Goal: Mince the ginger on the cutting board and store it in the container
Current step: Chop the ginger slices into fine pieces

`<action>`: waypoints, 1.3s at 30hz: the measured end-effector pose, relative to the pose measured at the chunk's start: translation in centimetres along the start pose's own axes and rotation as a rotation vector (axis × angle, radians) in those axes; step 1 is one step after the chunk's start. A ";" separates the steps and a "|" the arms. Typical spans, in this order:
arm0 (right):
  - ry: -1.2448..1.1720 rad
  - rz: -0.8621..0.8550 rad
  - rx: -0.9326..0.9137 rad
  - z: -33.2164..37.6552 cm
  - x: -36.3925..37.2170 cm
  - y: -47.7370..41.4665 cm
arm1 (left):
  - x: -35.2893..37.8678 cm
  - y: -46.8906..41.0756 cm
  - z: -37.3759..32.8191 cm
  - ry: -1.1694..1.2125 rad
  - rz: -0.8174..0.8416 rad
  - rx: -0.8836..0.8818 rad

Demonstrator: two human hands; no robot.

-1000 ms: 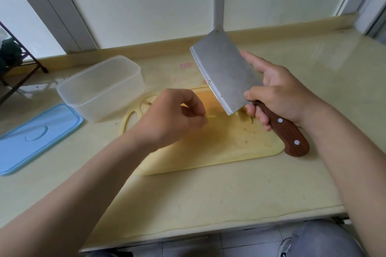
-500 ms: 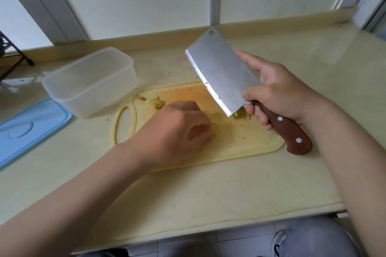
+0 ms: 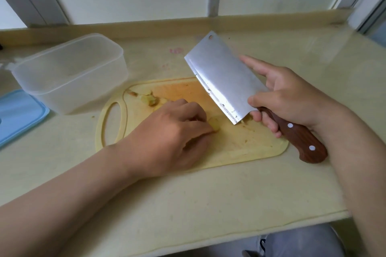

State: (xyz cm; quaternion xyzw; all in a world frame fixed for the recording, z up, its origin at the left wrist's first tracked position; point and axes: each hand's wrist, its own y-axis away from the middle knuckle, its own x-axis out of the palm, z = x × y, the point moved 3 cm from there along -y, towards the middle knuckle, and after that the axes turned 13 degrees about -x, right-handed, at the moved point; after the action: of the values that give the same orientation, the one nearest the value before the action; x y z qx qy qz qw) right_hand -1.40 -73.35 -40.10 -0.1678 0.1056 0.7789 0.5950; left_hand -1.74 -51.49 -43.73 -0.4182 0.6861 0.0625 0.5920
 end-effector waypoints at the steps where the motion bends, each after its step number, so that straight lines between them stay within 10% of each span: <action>1: 0.003 -0.003 0.010 0.1 0.0 0.1 | 0.0 0.1 0.1 -0.016 0.009 0.010; 39: 0.769 0.055 0.035 5.0 3.9 3.6 | 0.5 1.6 -0.2 -0.230 0.172 -0.044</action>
State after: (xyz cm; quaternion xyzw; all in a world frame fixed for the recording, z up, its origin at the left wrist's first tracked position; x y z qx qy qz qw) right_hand -6.46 -69.06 -37.09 -0.4347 0.3388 0.6727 0.4937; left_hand -2.95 -50.84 -44.79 -0.3608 0.6454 0.1754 0.6500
